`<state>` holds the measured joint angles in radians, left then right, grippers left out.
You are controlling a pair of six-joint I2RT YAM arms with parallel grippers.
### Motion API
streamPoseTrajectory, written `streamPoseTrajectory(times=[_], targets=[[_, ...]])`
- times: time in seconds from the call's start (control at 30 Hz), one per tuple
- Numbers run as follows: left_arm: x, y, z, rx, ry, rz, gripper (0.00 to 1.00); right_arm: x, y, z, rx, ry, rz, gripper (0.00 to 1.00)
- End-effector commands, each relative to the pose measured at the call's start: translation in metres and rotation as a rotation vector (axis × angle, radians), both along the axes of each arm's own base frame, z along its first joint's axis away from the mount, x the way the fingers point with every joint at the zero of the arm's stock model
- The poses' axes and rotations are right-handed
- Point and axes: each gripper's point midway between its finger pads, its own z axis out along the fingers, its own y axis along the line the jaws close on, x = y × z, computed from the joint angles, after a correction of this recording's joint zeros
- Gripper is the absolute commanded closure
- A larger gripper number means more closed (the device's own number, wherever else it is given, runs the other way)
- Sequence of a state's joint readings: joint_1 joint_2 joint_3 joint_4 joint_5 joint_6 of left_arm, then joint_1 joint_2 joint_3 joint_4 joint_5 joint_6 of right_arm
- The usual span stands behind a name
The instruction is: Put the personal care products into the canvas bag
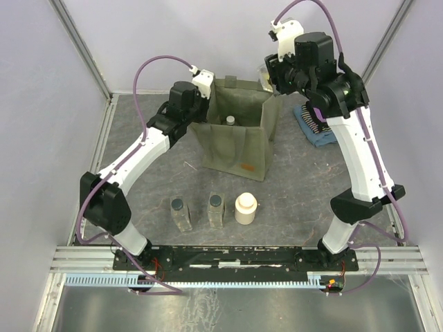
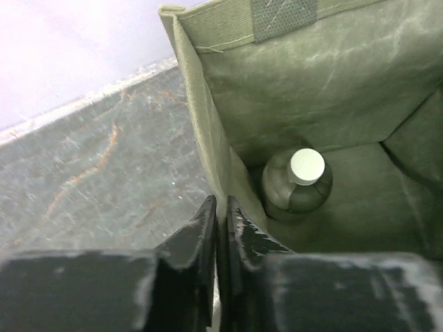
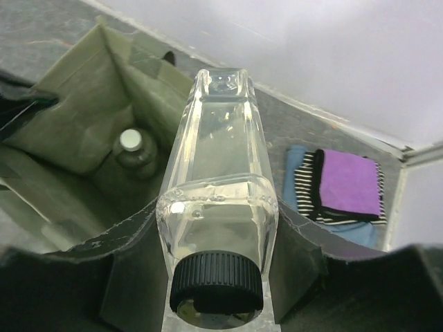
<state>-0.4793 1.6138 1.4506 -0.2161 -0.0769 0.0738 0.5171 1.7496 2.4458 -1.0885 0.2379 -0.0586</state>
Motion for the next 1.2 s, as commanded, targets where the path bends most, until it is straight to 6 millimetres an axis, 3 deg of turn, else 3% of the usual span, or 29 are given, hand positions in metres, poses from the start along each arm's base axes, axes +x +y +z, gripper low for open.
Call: streamPoseTrajectory(times=[0.0,0.2,0.37,0.83,1.17], targets=[[0.011,-0.004,0.038,-0.001,-0.093,-0.007,0.96,-0.004,0.024,0.062,0.153,-0.185,0.115,1.0],[0.013,-0.009,0.038,-0.011,-0.09,-0.027,0.97,-0.005,0.054,0.011,0.192,-0.006,0.194,1.0],[0.014,-0.016,0.037,-0.04,-0.084,-0.046,0.97,0.0,0.068,-0.021,0.191,0.097,0.195,1.0],[0.016,-0.025,0.039,-0.062,-0.085,-0.079,0.97,0.034,0.047,-0.109,0.021,0.323,-0.058,1.0],[0.017,-0.029,0.044,-0.074,-0.091,-0.088,0.97,0.049,0.04,-0.169,-0.109,0.44,-0.117,1.0]])
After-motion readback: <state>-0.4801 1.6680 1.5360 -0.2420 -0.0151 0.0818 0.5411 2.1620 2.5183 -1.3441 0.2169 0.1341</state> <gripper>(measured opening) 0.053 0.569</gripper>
